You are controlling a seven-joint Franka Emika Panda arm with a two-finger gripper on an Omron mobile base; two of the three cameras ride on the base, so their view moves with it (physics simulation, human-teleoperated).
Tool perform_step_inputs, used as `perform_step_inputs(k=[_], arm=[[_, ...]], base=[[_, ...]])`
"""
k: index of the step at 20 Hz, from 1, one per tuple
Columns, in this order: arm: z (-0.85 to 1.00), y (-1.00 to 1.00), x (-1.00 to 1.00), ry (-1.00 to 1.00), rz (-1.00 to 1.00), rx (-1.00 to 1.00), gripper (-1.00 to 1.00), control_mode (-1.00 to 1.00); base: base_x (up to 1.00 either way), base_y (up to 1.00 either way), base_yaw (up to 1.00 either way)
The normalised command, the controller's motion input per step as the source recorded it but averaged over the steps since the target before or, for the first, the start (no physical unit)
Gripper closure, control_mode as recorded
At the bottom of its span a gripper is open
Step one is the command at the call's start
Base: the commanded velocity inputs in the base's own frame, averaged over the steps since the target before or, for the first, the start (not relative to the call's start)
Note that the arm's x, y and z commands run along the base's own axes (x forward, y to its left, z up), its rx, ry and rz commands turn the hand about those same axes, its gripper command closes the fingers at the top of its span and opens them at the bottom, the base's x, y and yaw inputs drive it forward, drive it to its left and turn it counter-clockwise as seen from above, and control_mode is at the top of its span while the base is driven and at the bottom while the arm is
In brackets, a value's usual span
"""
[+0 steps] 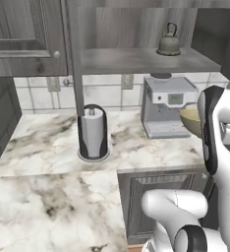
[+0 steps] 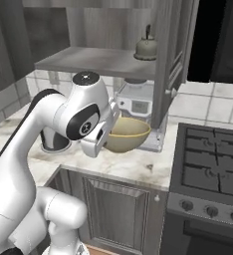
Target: Pick the mug and place it in the sink. Pick the bowl and place it in the open cabinet and then close the cabinet.
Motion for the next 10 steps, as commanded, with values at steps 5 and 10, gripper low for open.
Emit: perform_step_inputs(k=[5,10], arm=[[0.0,0.0,0.0,0.0,0.0,0.0,1.0,1.0],[0.0,0.0,0.0,0.0,0.0,0.0,1.0,1.0]], base=[[0.29,0.55,0.2],[0.16,0.3,0.17]])
